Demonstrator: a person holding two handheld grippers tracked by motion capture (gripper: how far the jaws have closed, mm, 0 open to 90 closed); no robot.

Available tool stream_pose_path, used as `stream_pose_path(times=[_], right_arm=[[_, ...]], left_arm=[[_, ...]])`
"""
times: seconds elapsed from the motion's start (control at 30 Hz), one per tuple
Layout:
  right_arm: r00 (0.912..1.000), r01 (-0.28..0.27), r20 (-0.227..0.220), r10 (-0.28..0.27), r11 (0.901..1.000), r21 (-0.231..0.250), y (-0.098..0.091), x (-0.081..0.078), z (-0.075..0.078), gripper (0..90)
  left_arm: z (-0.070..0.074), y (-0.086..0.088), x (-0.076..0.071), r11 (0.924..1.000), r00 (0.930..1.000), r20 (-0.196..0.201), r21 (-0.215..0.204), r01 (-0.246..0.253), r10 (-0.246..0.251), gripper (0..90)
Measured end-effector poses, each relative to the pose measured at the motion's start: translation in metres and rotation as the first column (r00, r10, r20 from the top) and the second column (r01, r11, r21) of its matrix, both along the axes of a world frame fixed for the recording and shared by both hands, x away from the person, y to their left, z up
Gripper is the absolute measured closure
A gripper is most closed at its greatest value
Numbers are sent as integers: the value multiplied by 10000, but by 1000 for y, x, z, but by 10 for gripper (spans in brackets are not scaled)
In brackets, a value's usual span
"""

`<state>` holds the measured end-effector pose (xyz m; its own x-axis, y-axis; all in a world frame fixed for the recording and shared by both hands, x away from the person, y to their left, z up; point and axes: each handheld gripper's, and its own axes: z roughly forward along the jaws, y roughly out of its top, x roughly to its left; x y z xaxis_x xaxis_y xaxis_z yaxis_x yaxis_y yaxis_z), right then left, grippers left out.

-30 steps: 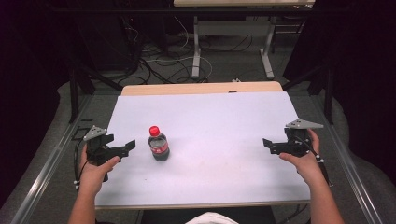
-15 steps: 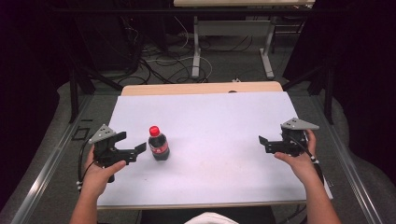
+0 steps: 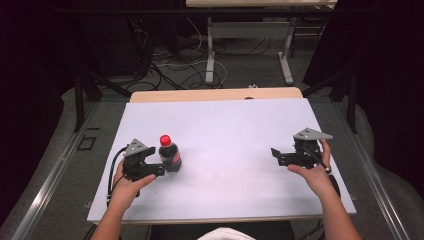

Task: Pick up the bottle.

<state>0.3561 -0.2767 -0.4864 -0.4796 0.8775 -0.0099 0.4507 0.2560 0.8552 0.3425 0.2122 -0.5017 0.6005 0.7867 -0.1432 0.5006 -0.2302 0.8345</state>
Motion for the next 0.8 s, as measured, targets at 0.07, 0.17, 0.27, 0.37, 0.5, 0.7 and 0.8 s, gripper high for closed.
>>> stream_pose_path(times=[0.07, 0.17, 0.27, 0.37, 0.5, 0.7, 0.8], right_arm=[[10000, -6, -61, 6, 10000, -39, 2, 0, -2, 44], [9999, -117, 49, 119, 9994, -317, 5, 1, -3, 44], [9998, -182, -34, 181, 9991, -385, 6, 1, -4, 44], [9997, -239, -66, 237, 9991, -343, 6, 2, -6, 44], [9997, -211, -142, 207, 9994, -274, 7, 2, -7, 45], [9998, -165, -69, 162, 9992, -359, 5, 3, -8, 51], [9999, -118, -120, 114, 9995, -293, 6, 4, -9, 53]], left_arm=[[-3, -2, 2, 10000, 9999, -80, -3, -60, 60, 160], [-6, -4, 5, 9999, 9998, -160, -69, -122, 121, 164], [-10, -8, 8, 9999, 9999, -66, 43, -97, 97, 170], [-13, -11, 10, 9998, 10000, -95, 207, 16, -14, 188], [-16, -15, 12, 9991, 10000, 51, 417, -80, 78, 202], [-19, -16, 13, 9982, 9993, 249, 537, -285, 271, 268], [-20, -16, 13, 9976, 9991, 372, 647, -231, 208, 274]])
